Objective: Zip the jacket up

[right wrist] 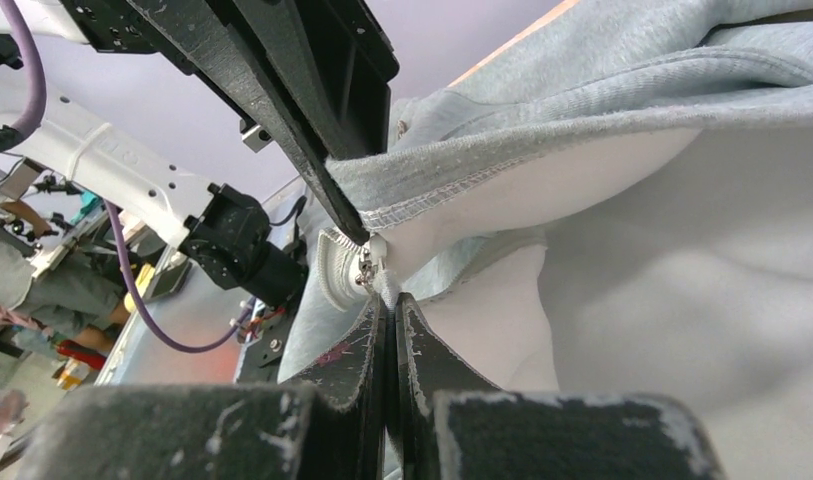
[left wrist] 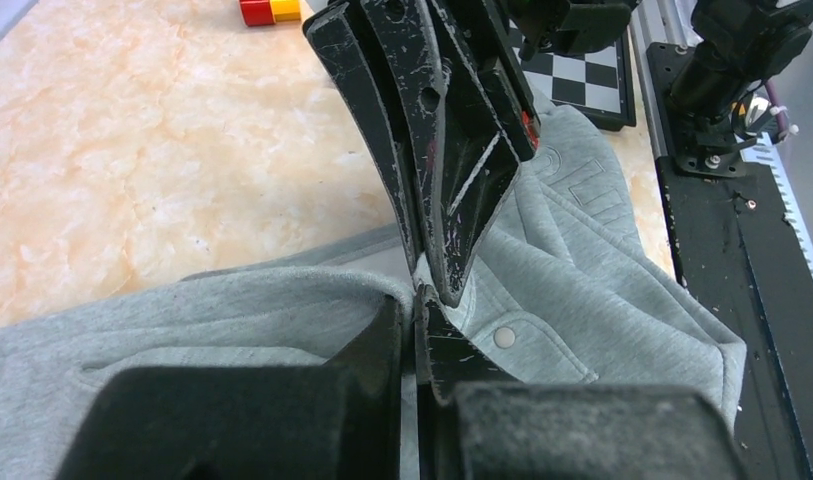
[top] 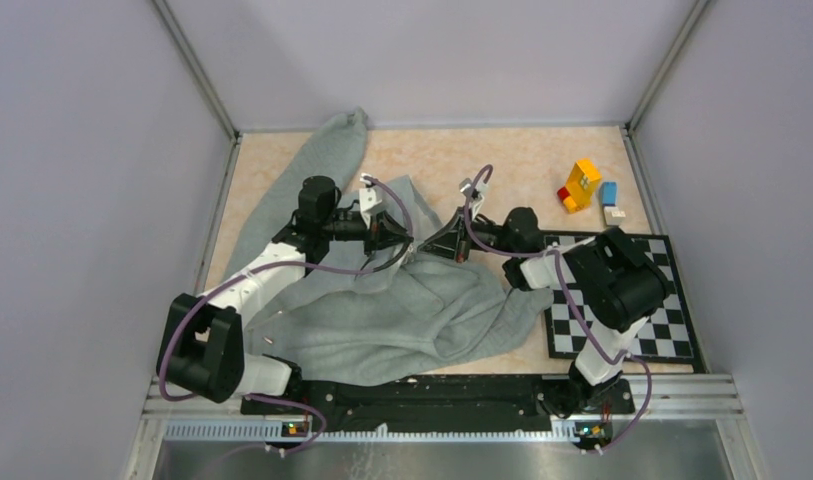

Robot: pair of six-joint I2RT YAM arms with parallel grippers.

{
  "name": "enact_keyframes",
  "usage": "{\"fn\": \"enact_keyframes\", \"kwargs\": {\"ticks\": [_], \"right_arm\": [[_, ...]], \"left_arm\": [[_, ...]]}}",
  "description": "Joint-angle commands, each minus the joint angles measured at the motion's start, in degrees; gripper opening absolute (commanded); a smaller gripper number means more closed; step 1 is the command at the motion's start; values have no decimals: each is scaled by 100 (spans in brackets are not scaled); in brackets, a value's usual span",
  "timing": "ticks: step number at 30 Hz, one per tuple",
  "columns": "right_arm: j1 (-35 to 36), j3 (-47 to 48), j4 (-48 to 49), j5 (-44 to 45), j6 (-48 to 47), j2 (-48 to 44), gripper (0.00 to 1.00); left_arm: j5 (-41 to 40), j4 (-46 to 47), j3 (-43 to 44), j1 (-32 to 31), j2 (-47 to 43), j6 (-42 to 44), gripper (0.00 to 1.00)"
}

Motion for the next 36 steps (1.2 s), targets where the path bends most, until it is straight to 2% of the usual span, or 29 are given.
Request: {"fn": "enact_keyframes", "kwargs": {"ticks": [1, 4, 6, 8, 13, 14, 16, 17, 19, 21, 25, 26, 29, 32, 36], "right_arm": [[-40, 109, 340, 102, -193, -273, 0], [75, 201, 64, 68, -397, -282, 0], [129, 250, -88, 103, -487, -286, 0], [181, 266, -154, 139, -506, -272, 0], [230, 304, -329, 315, -506, -291, 0], [231, 298, -362, 363, -513, -320, 0], [230, 298, -499, 496, -527, -375, 0], [230, 308, -565, 528, -536, -394, 0], [230, 332, -679, 607, -515, -404, 0], [230, 338, -678, 629, -485, -409, 0], [230, 321, -712, 693, -452, -476, 0], [230, 327, -732, 695, -441, -490, 0], [230, 346, -749, 687, -409, -491, 0], [230, 340, -681, 662, -357, -480, 0], [233, 329, -709, 661, -380, -517, 0]], "left_arm": [[-320, 98, 66, -10, -90, -421, 14], [-1077, 189, 116, -6, -100, -968, 27], [-1504, 46, 273, -9, -133, -1297, 41], [-1669, -147, 475, -12, -206, -1580, 44], [-2528, -719, 709, -11, -716, -2685, 62], [-2652, -777, 656, -9, -861, -2930, 75], [-2627, -863, 479, -17, -1240, -3494, 93], [-2590, -865, 365, -42, -1387, -3772, 97], [-2731, -826, 7, -186, -1743, -4352, 93], [-3196, -812, -418, -458, -2106, -4774, 87], [-4552, -671, -1113, -1194, -2638, -5441, 63], [-4921, -581, -1250, -1399, -2689, -5521, 61], [-5976, -562, -1312, -1949, -2552, -5392, 55], [-7087, -767, -1154, -2417, -2162, -5042, 54], [-7553, -809, -1027, -2501, -1736, -4886, 50]]}}
